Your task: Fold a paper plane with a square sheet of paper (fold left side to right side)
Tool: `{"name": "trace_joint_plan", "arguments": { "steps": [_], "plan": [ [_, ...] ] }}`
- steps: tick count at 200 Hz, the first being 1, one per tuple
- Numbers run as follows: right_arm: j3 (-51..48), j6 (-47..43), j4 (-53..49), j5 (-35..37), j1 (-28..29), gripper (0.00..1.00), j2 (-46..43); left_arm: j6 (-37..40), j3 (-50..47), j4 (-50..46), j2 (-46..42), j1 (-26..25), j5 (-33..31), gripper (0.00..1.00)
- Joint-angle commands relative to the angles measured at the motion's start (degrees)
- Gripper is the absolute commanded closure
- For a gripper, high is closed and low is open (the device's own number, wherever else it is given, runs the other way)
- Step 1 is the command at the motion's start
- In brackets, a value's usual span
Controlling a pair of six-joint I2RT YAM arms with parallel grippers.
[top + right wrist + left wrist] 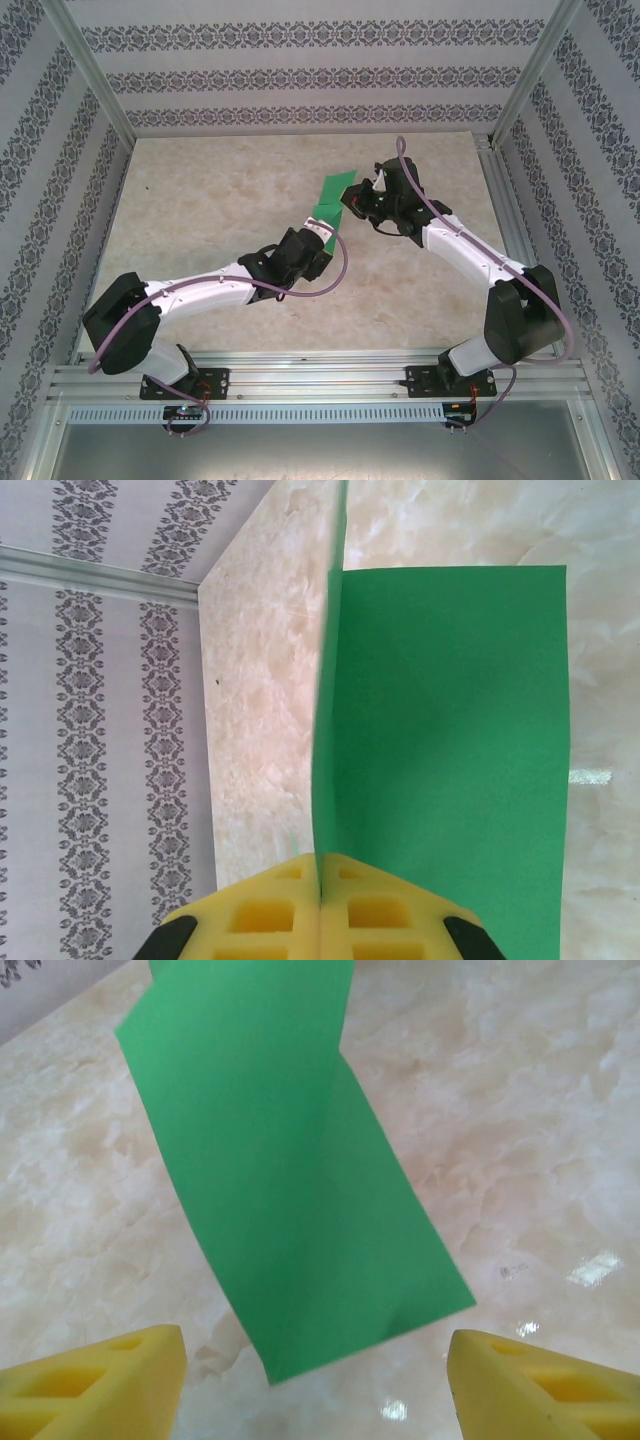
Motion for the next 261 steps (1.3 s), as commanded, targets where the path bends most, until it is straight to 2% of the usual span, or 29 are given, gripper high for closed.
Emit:
{"name": "trace_joint_plan", "arguments": {
  "steps": [1, 29, 60, 152, 179, 204, 225, 261],
  "plan": [
    [1.18, -0.36, -0.82, 0.08, 0.69, 1.0, -1.1, 2.05, 1.82, 5.11, 0.93, -0.71, -0.13, 0.29],
    [1.53, -0.51, -1.11, 0.29, 1.31, 1.0, -0.78, 2.22, 4.5, 4.78, 3.36, -0.71, -2.69, 0.3],
    [1.1, -0.65, -1.06, 0.3, 1.76, 1.0, -0.61, 2.5, 6.83, 4.71, 5.18, -0.7, -4.66, 0.38],
    [1.85, -2.21, -1.87, 0.75, 2.12, 1.0, 0.33, 2.06, 7.52, 3.73, 5.87, -0.63, -5.03, 0.75],
    [2.59, -3.68, -2.82, 0.64, 1.72, 0.92, -0.29, 1.03, 6.48, 3.23, 5.13, -0.56, -5.71, 0.83],
    [3.09, -6.25, -3.43, -0.15, 0.59, 0.77, -2.32, -1.94, 5.27, 2.58, 3.86, 0.47, -3.78, 0.85],
    [2.98, -10.62, -4.89, 0.02, -1.08, 0.6, -6.47, -4.26, 3.73, 2.49, 2.65, 1.77, -0.59, 0.86],
    [-1.07, -17.96, -8.08, -1.76, -7.45, 0.47, -12.7, -10.74, 0.13, 4.99, -0.65, 5.94, 8.88, 0.86]
  ]
}}
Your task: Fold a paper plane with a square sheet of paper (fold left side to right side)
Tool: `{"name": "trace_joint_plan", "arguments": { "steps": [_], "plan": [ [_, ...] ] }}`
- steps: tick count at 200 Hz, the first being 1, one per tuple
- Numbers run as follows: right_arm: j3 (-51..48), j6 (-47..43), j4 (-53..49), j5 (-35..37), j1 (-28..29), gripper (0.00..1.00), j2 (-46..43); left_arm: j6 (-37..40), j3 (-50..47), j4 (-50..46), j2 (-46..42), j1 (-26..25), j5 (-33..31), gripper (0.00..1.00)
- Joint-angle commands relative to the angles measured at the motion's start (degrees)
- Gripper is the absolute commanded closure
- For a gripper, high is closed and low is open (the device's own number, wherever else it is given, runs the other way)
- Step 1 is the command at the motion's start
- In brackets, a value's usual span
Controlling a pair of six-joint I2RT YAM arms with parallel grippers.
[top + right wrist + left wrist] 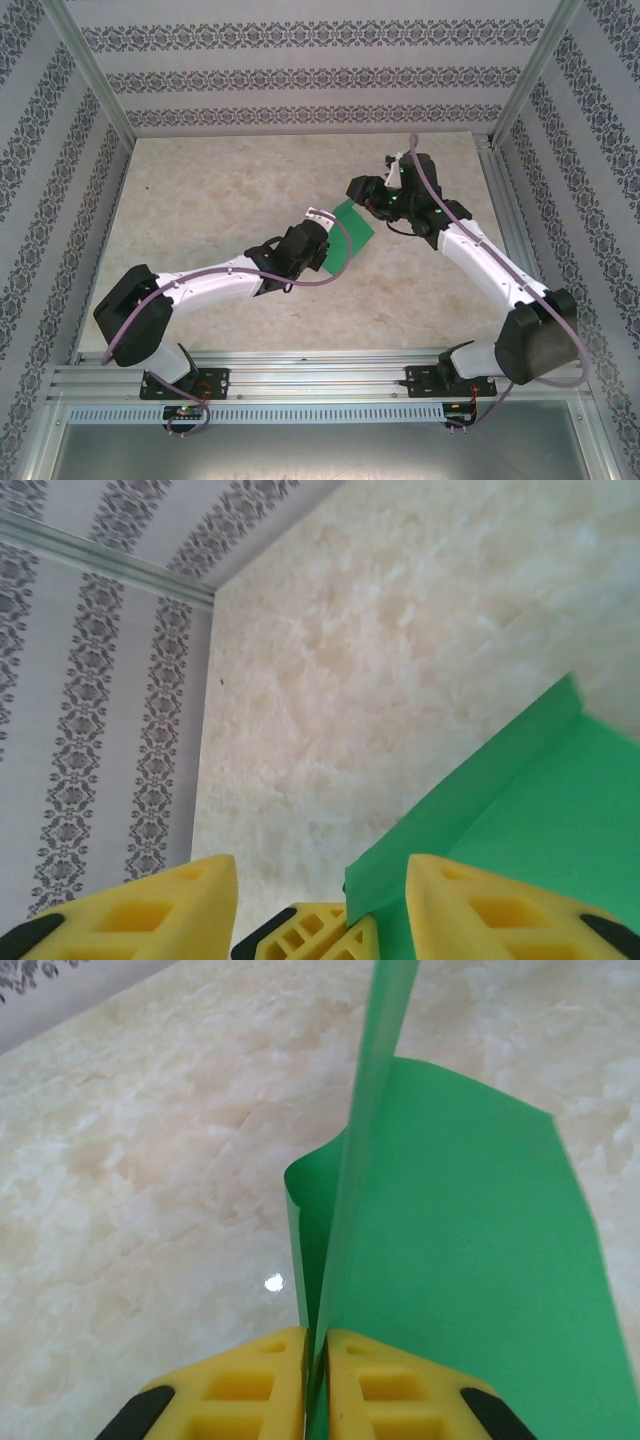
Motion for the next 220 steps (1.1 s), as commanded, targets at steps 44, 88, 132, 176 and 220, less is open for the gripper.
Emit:
{"name": "trace_joint_plan", "arguments": {
  "steps": [44, 88, 132, 176, 220],
  "plan": [
    [-14.85, -4.86, 9.57, -8.64, -7.38, 0.39, -7.4, -17.11, -8.12, 9.77, -9.95, 10.24, 23.13, 0.86],
    [-21.76, 9.51, 22.23, -11.14, -7.15, 0.36, -4.26, -26.33, -12.76, 17.68, -10.63, 13.71, 30.79, 0.88],
    [-20.44, 17.09, 26.37, -10.49, -4.14, 0.36, 3.36, -29.31, -13.74, 21.87, -7.75, 13.92, 32.92, 0.88],
    [-17.37, 17.51, 24.9, -7.98, -2.04, 0.45, 7.91, -28.4, -14.48, 21.85, -7.54, 13.89, 32.26, 0.88],
    [-15.91, 15.38, 20.88, -6.32, -1.68, 0.77, 7.8, -26.6, -14.75, 21.82, -6.1, 13.88, 32.79, 0.83]
  ]
}}
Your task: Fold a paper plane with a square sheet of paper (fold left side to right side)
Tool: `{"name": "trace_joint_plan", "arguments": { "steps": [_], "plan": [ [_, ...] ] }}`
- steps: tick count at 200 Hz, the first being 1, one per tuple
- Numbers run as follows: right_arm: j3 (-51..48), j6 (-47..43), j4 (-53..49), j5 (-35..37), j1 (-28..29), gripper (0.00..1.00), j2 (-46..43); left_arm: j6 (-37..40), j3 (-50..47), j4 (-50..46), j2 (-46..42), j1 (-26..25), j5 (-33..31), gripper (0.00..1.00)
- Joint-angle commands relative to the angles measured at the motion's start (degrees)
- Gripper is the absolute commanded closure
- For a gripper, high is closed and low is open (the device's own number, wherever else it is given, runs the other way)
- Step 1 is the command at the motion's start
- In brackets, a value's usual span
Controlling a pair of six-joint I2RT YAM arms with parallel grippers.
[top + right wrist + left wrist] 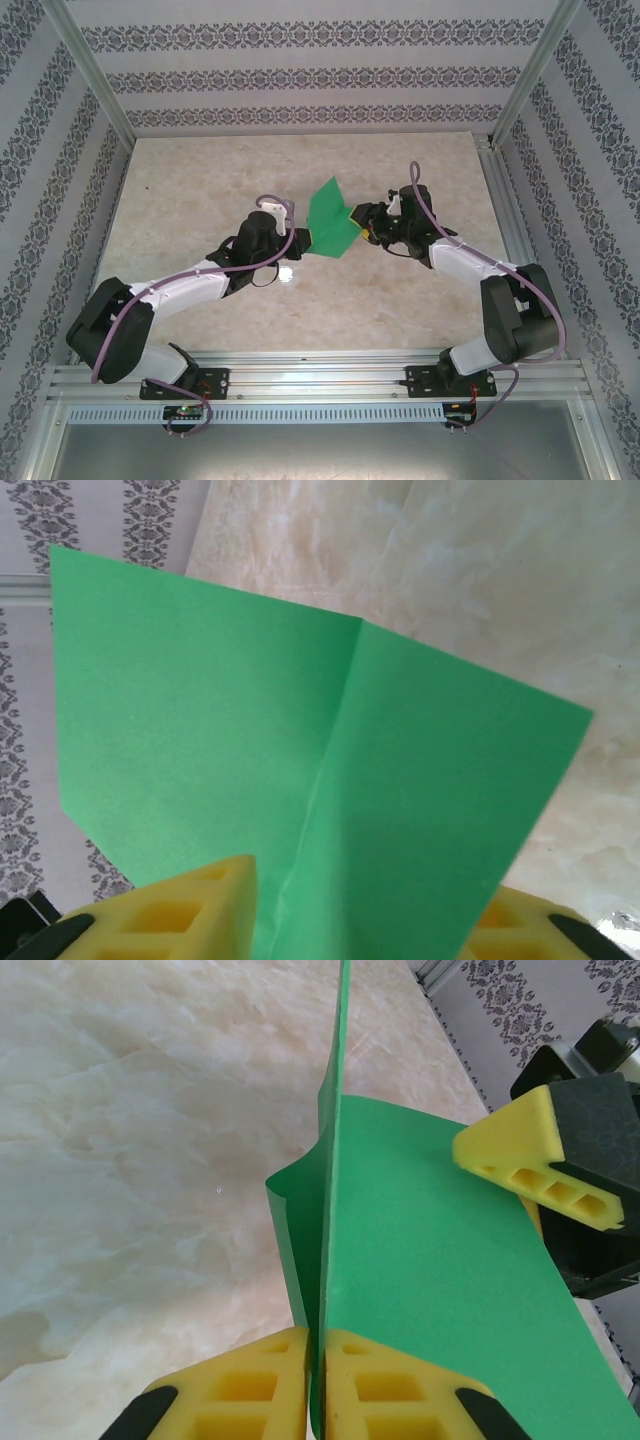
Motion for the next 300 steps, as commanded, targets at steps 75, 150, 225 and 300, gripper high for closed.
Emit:
{"name": "trace_joint_plan", "arguments": {
  "steps": [75, 150, 225, 300],
  "plan": [
    [7.83, -11.52, -17.79, 7.15, 2.55, 1.0, -1.66, 14.94, -0.34, -15.11, -11.6, 0.46, -4.97, 0.34],
    [16.06, -20.22, -30.09, 12.67, 5.53, 1.0, 2.6, 11.05, 0.56, -14.7, -10.92, -5.92, 0.98, 0.26],
    [16.14, -19.67, -28.14, 12.87, 7.18, 1.0, 6.01, 4.88, 8.78, -14.53, 0.42, -13.92, -2.3, 0.18],
    [16.38, -20.1, -28.29, 13.15, 7.91, 0.97, 6.9, 3.92, 21.22, -24.15, 14.28, -19.3, -12.26, 0.2]
  ]
}}
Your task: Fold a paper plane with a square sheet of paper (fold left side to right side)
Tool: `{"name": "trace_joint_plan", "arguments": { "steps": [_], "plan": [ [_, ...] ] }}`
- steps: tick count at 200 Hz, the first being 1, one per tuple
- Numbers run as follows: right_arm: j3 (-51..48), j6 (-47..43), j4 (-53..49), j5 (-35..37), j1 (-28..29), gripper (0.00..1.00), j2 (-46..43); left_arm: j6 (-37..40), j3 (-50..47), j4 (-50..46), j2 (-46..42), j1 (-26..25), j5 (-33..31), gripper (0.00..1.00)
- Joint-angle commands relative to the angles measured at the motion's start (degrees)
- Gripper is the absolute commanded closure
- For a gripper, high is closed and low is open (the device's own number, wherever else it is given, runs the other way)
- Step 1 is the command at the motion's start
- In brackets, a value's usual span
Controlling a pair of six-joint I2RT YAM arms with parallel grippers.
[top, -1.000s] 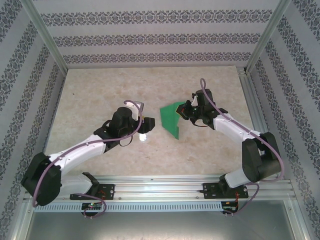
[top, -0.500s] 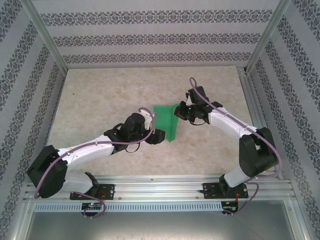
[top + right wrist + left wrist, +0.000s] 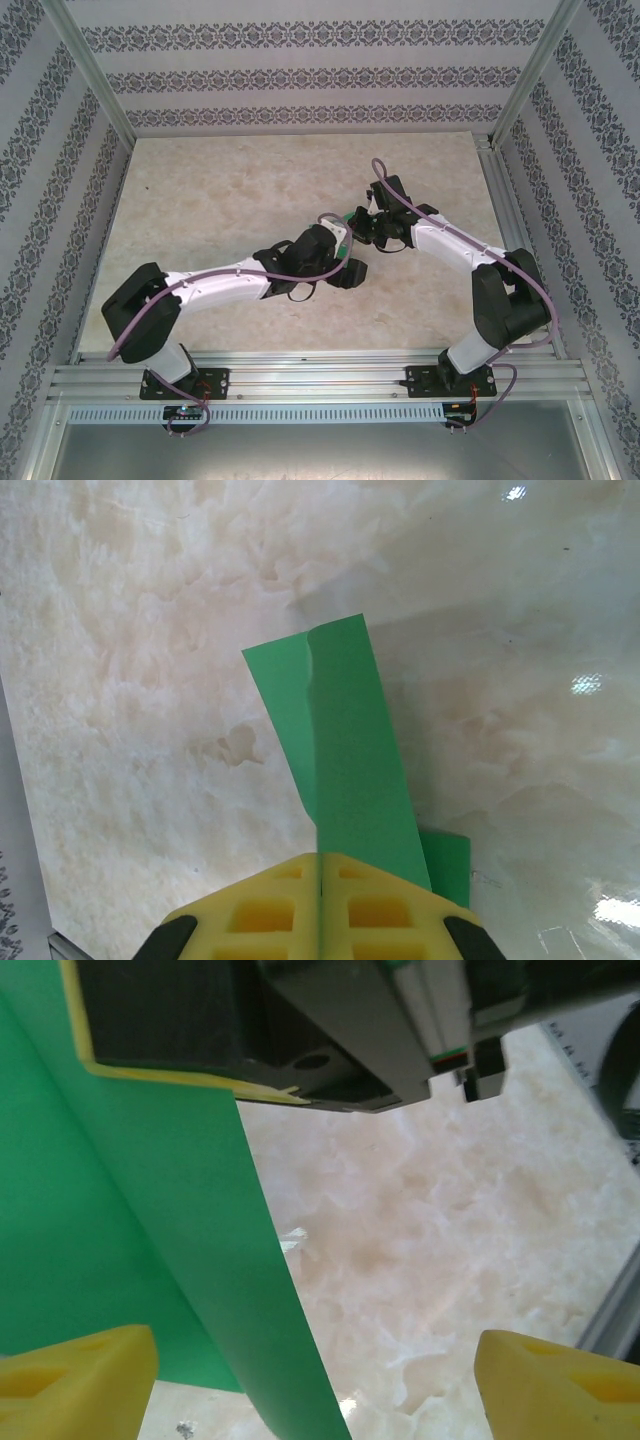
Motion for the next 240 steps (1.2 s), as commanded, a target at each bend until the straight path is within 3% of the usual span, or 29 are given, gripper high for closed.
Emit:
{"name": "trace_joint_plan", "arguments": {
  "steps": [1, 51, 94, 148, 179, 240],
  "plan": [
    [1.39, -1.23, 0.51, 1.24, 0.89, 0.97, 0.78, -1.16, 4.55, -6.01, 2.69, -1.83, -6.46, 0.21],
    [2.82, -2.69, -1.11, 1.68, 1.24, 0.95, 1.99, -4.23, 10.1, -14.29, 7.25, -2.92, -13.79, 0.52],
    [4.88, -4.64, -3.13, 1.93, 1.16, 0.87, 2.58, -6.52, 10.01, -16.6, 7.45, -2.92, -15.8, 0.66],
    [5.34, -5.6, -3.95, 0.9, -0.79, 0.73, 0.06, -7.91, 10.23, -17.68, 8.55, -1.57, -16.22, 0.65],
    [3.64, -7.3, -4.64, 0.95, -3.6, 0.63, -3.14, -6.73, 11.24, -17.08, 9.79, 0.9, -12.82, 0.62],
    [-2.87, -12.26, -5.33, -0.08, -9.01, 0.57, -10.67, -3.66, 14.35, -16.19, 12.17, 6.66, -6.22, 0.56]
  ]
}}
